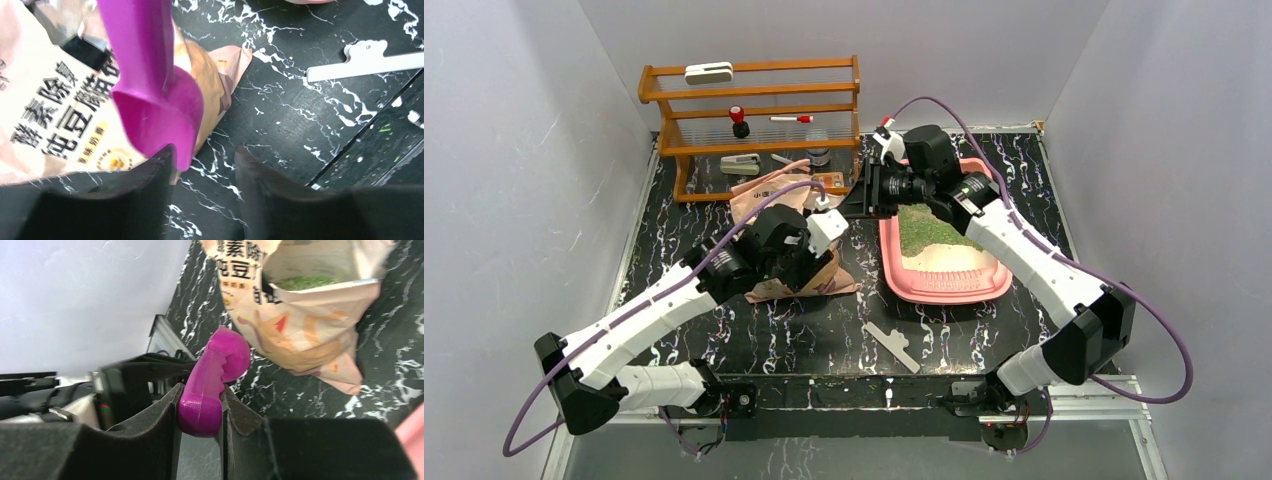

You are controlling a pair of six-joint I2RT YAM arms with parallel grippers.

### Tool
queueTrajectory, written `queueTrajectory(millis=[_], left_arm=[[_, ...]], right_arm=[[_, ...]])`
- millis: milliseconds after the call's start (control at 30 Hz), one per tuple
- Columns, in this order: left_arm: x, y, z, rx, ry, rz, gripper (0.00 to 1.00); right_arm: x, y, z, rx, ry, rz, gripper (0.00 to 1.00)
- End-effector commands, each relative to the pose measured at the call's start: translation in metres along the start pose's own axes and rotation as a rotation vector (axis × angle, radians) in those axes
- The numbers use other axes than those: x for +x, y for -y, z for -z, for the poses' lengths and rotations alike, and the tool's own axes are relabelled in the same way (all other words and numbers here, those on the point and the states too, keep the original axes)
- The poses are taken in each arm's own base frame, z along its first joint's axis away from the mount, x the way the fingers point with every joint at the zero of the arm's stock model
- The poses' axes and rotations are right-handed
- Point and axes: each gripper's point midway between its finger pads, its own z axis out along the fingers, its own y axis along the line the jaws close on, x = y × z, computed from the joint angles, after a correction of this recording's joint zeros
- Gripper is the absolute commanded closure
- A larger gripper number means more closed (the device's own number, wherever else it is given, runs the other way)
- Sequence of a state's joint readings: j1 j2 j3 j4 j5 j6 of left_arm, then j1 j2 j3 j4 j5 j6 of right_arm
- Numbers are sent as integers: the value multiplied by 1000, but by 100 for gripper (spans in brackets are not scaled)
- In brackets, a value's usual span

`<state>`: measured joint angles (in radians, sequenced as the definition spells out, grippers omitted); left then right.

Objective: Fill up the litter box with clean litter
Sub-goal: Pick up the spatula from the center of the board.

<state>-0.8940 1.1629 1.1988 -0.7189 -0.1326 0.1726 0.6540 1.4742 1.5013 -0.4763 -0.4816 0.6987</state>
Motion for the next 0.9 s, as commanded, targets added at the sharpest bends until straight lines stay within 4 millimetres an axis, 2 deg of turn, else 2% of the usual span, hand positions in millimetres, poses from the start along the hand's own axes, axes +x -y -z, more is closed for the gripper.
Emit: queueTrajectory(millis=[0,33,167,300,467,533,633,733,867], left_arm=[[-16,1,15,-3,91,75,34],[-18,2,16,1,93,95,26],[-33,7,24,34,153,157,15],[-56,-3,43,-1,279,257,2],[-70,-26,46,58,303,429,2],[-72,-48,47,78,342,573,2],[-71,-77,52,151,421,745,2],[-74,-85,57,248,477,833,2],[-80,-83,57,332,517,899,2]], right_arm=[[-20,-5,20,-22,156,37,93],[-23,-2,23,-15,182,29,94],[-34,11,42,-11,278,3,98],[-45,13,66,-43,339,33,99],[-51,15,86,-97,352,99,99],[-53,18,94,-98,365,117,99],[-53,12,104,-142,377,154,99],[-47,-3,110,-226,358,191,99],[-39,-22,115,-346,352,215,99]])
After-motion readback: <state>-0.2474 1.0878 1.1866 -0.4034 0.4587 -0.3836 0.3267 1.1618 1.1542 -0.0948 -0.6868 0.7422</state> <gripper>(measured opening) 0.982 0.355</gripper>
